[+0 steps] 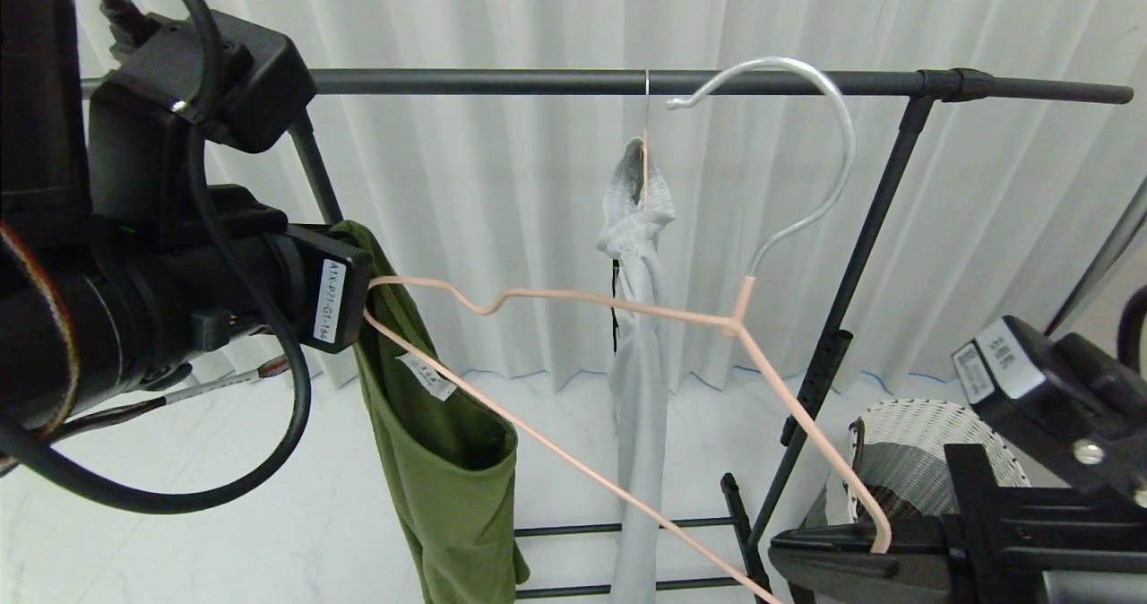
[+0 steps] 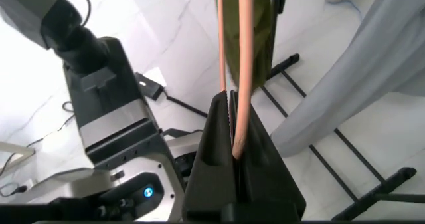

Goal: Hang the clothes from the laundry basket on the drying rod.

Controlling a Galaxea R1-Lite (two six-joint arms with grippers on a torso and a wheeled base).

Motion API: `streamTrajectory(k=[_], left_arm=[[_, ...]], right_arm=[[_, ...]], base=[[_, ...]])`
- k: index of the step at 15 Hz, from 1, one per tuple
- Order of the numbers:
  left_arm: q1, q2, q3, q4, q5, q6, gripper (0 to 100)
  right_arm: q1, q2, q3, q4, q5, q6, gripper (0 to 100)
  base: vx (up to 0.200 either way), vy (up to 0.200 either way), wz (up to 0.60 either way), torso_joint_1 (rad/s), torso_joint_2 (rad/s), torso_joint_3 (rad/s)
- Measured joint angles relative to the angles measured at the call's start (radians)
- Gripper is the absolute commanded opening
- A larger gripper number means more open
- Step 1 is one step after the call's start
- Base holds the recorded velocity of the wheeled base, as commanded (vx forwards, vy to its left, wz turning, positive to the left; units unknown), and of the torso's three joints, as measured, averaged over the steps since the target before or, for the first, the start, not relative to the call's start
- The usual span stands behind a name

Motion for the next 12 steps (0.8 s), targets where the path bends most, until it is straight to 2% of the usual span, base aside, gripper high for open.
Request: streamTrajectory(k=[3,5,7,12], left_arm=[[-0.002,0.0,-0.007,0.0,0.002,0.0,0],[-0.001,0.0,-0.007,0.0,0.01,-0.014,0],[0.0,0.0,-0.008,0.0,0.035,-0.019,0],[-0.019,0.0,-0.002,0.0,0.061,-0.047,0]], right_arm=[[-0.011,0.061,-0.002,-0.083,-0.006,0.021,0],[-0.013,0.103,-0.003,-0.13,-0.051,0.045,0],[-0.013,0.132,-0.005,-0.146,-0.101,0.073,0],[-0.013,0.167,-0.006,-0.185,-0.144,0.088,0]], base=[[0.0,0.0,0.0,0.0,0.0,0.0],[0.0,0.0,0.0,0.0,0.0,0.0],[0.0,0.0,0.0,0.0,0.0,0.0],[0.0,0.0,0.0,0.0,0.0,0.0]])
